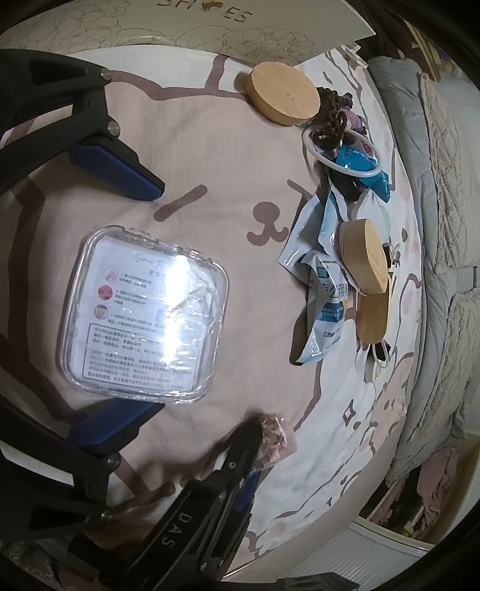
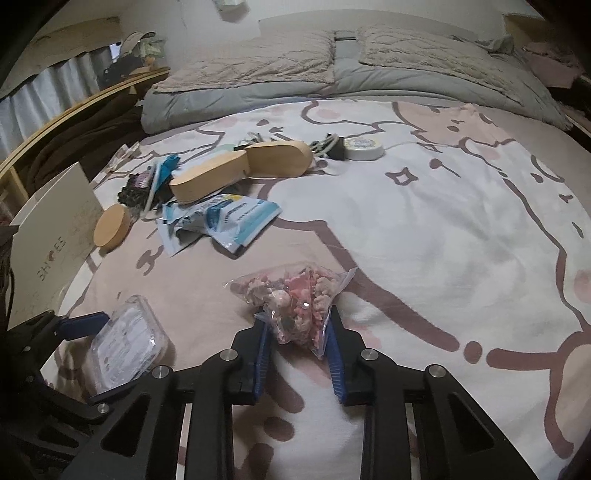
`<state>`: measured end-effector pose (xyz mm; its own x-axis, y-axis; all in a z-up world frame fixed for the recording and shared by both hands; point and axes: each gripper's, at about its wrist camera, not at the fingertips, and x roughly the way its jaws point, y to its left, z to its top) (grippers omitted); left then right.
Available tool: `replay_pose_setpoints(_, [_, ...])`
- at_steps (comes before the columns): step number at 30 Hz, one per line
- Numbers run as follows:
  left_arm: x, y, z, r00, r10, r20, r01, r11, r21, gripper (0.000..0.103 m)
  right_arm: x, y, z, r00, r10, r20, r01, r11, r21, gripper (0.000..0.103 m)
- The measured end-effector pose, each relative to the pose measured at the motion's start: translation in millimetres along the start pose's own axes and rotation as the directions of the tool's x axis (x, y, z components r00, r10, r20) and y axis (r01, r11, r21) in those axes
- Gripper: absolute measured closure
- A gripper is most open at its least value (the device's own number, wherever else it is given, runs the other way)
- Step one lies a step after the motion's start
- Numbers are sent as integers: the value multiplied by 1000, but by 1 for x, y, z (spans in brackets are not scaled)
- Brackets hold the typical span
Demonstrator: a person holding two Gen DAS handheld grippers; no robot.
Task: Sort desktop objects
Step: 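Grasp the candy bag with the right gripper while the left gripper grasps the clear container, then carry the clear container and candy bag over the shoe box with both grippers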
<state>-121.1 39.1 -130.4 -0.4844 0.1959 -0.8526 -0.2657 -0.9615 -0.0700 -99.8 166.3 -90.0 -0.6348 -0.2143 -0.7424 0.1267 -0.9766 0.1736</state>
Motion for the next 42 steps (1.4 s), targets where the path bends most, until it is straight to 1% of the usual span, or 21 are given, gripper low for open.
replay_pose_setpoints(6, [0,2,1,1000,-19,2,19,1000,-20,0,0,0,0,1000,8,0,-8,1000,1,74])
replay_pose_setpoints(10, [-3,8,2,998,-63,7,63,996,-66,1,0,1,-1,1000,7,-1,-7,1000,2,74])
replay_pose_setpoints(12, [-5,10,2,997,-73,15,73,994,-77,3,0,0,-1,1000,8,-1,-8,1000,3,74])
replay_pose_setpoints(14, [-7,9,3,998,-61,23,63,996,-70,15,0,0,-1,1000,8,-2,-8,1000,4,74])
replay_pose_setpoints(16, [-9,9,3,998,-56,30,58,996,-63,23,0,1,-1,1000,7,-1,-7,1000,4,74])
replay_pose_setpoints(26, [-13,10,4,998,-50,42,53,997,-64,23,0,0,-1,1000,10,-1,-10,1000,4,74])
replay_pose_setpoints(30, [-15,12,5,998,-29,54,32,997,-68,23,-2,-1,0,1000,10,6,-10,1000,2,74])
replay_pose_setpoints(35, [-23,16,7,996,6,88,1,997,-76,23,-9,3,0,999,6,34,-6,1000,-9,74])
replay_pose_setpoints(42, [-37,24,10,988,50,144,-37,995,-89,23,-24,9,1,997,34,70,-33,999,-22,74])
